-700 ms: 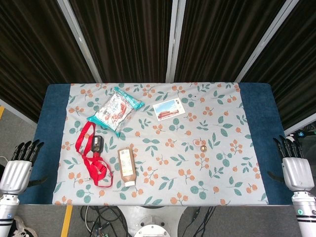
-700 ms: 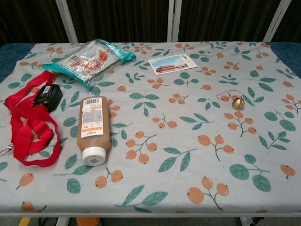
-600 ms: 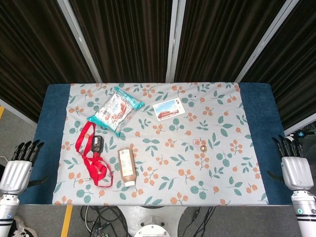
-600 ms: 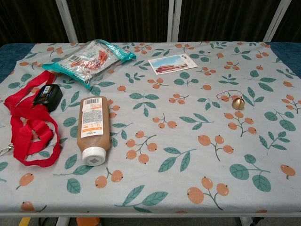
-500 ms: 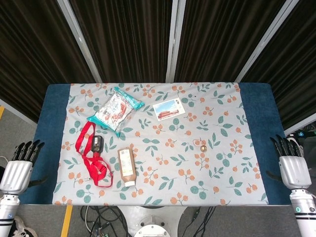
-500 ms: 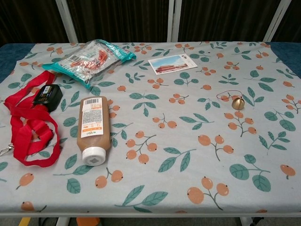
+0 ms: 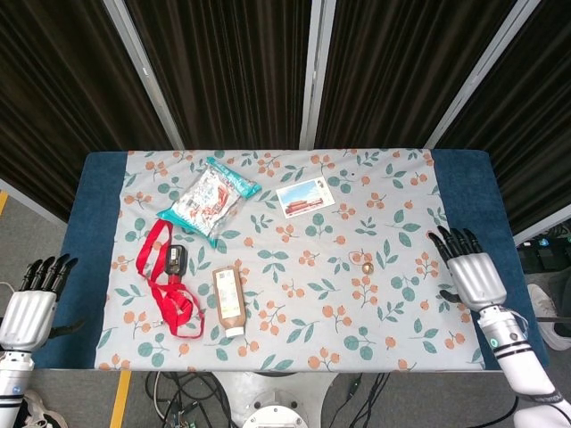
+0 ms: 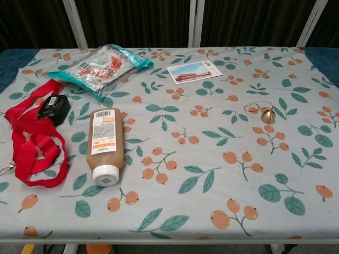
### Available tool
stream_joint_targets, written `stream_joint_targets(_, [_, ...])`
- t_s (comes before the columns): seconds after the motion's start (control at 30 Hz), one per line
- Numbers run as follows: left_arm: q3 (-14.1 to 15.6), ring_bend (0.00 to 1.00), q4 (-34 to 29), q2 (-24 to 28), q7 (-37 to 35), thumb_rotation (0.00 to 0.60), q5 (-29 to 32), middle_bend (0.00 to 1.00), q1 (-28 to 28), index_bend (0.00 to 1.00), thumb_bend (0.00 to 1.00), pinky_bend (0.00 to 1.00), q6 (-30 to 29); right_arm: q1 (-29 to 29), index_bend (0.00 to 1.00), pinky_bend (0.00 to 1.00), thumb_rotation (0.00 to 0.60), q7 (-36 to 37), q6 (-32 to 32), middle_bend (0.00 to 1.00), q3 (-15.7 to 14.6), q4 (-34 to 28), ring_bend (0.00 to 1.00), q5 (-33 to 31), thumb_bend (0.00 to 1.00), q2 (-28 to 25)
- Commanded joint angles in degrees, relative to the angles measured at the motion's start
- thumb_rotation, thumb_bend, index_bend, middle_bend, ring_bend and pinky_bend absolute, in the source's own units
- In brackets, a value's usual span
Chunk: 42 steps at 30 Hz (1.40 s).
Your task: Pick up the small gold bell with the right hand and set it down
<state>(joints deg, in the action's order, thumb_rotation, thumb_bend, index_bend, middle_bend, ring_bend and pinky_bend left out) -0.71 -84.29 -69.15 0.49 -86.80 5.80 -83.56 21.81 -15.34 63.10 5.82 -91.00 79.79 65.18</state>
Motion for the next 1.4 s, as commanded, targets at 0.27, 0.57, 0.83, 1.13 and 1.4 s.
stream_joint_targets(0.27, [-0.1, 0.00, 0.3, 0.2, -1.0, 0.600, 0.9, 0.03, 0.1, 0.08, 0.00, 0.04, 1.0, 15.7, 0.05, 0.00, 0.600, -8.1, -23.4, 0.00, 2.7, 1.3, 0.00, -11.6, 0.06, 1.9])
stream_joint_targets(0.57, [0.0, 0.00, 1.5, -0.2, -1.8, 0.600, 1.4, 0.03, 0.4, 0.09, 0.00, 0.04, 2.2, 21.1, 0.04, 0.00, 0.600, -10.4, -26.4, 0.00, 2.0, 3.7, 0.00, -16.6, 0.06, 5.5])
stream_joint_targets(0.83, [0.1, 0.00, 2.3, -0.7, -2.4, 0.600, 1.9, 0.03, 0.3, 0.09, 0.01, 0.04, 2.6, 24.2, 0.17, 0.00, 0.600, -12.8, -26.8, 0.00, 0.4, 4.8, 0.00, -19.9, 0.06, 7.7])
stream_joint_targets(1.13, [0.1, 0.00, 3.3, -0.9, -4.4, 0.600, 2.5, 0.03, 0.4, 0.09, 0.01, 0.04, 3.5, 26.3, 0.30, 0.00, 0.600, -13.3, -26.0, 0.00, -0.7, 5.5, 0.00, -21.5, 0.07, 8.7])
stream_joint_targets(1.4, [0.1, 0.00, 3.8, -1.0, -4.8, 0.600, 2.6, 0.03, 0.2, 0.09, 0.01, 0.04, 3.4, 27.2, 0.36, 0.00, 0.600, -12.1, -25.1, 0.00, -1.3, 5.4, 0.00, -21.6, 0.08, 9.1])
